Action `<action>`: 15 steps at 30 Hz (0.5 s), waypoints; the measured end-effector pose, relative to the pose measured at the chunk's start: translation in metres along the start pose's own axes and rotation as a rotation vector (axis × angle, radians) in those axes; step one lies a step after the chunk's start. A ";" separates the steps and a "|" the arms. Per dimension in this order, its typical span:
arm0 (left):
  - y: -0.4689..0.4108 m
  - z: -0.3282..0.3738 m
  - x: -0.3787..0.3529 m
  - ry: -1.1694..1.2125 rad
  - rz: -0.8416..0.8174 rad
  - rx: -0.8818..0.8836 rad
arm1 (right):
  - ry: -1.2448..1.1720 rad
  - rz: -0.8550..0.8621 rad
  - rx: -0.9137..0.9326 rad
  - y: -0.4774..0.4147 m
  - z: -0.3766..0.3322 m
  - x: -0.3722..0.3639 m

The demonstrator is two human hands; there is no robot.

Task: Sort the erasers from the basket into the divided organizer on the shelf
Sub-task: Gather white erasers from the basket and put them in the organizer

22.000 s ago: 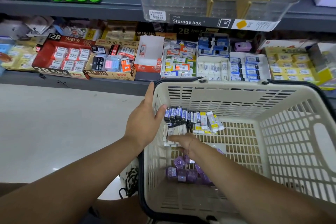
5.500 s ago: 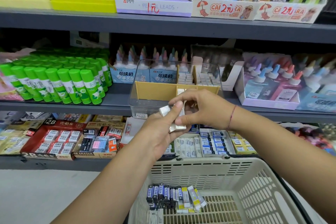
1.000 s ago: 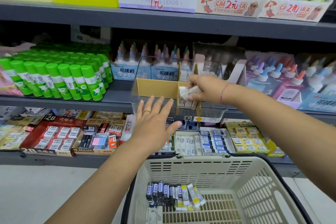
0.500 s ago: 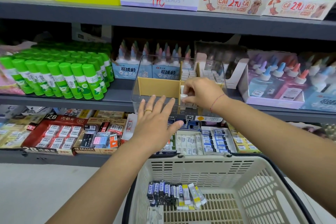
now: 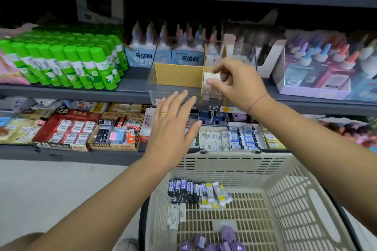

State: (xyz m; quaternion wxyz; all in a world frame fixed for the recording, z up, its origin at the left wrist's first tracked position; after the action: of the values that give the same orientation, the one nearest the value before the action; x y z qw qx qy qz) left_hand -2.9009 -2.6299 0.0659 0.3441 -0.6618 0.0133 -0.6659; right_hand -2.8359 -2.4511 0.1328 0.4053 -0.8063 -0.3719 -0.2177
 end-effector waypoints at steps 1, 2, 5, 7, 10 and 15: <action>0.011 -0.001 -0.005 0.006 -0.013 0.016 | -0.076 0.054 0.030 0.018 -0.004 0.000; 0.024 -0.002 -0.012 -0.002 -0.053 0.039 | -0.138 0.083 0.050 0.040 -0.006 -0.004; 0.066 -0.015 -0.040 -0.077 -0.295 0.153 | -0.257 -0.107 -0.133 0.118 0.011 -0.043; 0.095 -0.028 -0.061 -0.098 -0.458 0.258 | -0.415 -0.385 -0.504 0.180 0.041 -0.089; 0.126 -0.034 -0.077 0.033 -0.561 0.394 | -0.564 -0.636 -1.035 0.262 0.076 -0.155; 0.134 -0.032 -0.079 0.181 -0.506 0.473 | -0.855 -0.603 -1.418 0.287 0.067 -0.221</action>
State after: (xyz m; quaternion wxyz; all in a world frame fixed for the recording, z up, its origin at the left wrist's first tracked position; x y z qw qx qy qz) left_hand -2.8790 -2.7085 -0.0698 0.3094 -0.4846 -0.2748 -0.7707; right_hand -2.7488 -2.6034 -0.1911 -0.4395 -0.7478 -0.4660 -0.1746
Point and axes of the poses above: each hand's wrist, its own y-axis away from the middle knuckle, its own x-axis out of the back of the hand, z = x × y, the point moved 2 cm from there along -y, towards the middle knuckle, and after that the axes turned 13 degrees about -y, right-handed, at the moved point
